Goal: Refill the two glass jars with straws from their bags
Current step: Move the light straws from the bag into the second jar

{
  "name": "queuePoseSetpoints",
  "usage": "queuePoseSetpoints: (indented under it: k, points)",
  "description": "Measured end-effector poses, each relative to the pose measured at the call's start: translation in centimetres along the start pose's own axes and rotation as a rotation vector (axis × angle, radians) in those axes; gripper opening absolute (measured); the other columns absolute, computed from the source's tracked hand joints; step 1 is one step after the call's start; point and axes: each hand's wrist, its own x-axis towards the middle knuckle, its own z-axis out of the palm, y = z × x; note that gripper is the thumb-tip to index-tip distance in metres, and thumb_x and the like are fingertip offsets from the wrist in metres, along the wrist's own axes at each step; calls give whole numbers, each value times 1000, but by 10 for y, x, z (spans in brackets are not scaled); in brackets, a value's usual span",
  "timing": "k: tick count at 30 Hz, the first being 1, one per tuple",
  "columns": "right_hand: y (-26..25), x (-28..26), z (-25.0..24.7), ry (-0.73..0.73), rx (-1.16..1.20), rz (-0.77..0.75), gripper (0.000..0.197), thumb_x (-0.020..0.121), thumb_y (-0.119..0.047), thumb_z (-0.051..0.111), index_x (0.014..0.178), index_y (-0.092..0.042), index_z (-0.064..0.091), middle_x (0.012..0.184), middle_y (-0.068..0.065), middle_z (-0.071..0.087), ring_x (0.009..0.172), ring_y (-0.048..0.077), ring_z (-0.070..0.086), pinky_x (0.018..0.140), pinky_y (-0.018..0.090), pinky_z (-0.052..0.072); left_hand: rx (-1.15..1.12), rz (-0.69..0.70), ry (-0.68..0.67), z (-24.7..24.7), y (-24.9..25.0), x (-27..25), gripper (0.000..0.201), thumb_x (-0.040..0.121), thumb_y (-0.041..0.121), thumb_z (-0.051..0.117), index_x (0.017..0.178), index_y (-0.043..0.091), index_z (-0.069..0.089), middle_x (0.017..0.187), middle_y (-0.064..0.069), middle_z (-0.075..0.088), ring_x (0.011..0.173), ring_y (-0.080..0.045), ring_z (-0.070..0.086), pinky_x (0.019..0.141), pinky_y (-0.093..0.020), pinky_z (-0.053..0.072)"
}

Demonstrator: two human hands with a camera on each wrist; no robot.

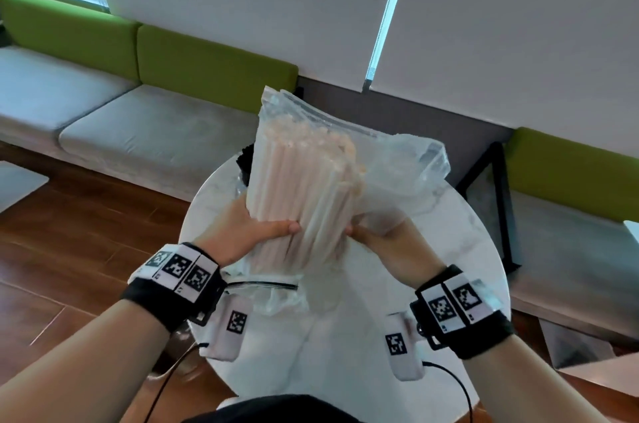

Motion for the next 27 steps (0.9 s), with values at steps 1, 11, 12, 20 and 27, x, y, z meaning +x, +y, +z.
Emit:
queuePoseSetpoints:
  k: [1,11,12,20,27]
  points:
    - [2,2,11,-43,17,7,36,76,-32,78,99,-7,69,105,12,70,106,29,64,97,52,47,16,-8,13,-10,-4,1,58,57,26,89,108,22,62,98,5,73,94,-9,68,82,-29,53]
    - [74,12,94,-22,-331,375,22,70,-39,78,80,-21,70,89,4,73,86,22,68,84,45,54,353,-471,-123,-54,-86,9,25,79,19,73,91,13,53,93,-4,55,97,-26,53,80,-43,51]
    - [79,14,97,5,-328,393,33,64,-47,76,81,-19,71,88,5,73,86,23,68,83,47,54,313,-486,-101,-53,-90,12,25,80,16,72,84,16,48,88,-3,53,95,-26,52,83,-46,50]
    - [81,16,103,161,-426,430,27,83,-40,69,88,-13,72,86,4,71,83,21,66,73,30,51,388,-226,-115,-56,-90,30,26,80,8,71,73,16,48,68,3,49,68,-19,53,59,-14,42]
    - [101,16,100,194,-472,462,48,67,-70,57,80,-26,69,74,-10,68,70,10,63,63,20,50,720,431,105,-103,-44,25,105,55,53,81,139,24,25,115,4,42,103,-14,41,95,-31,34]
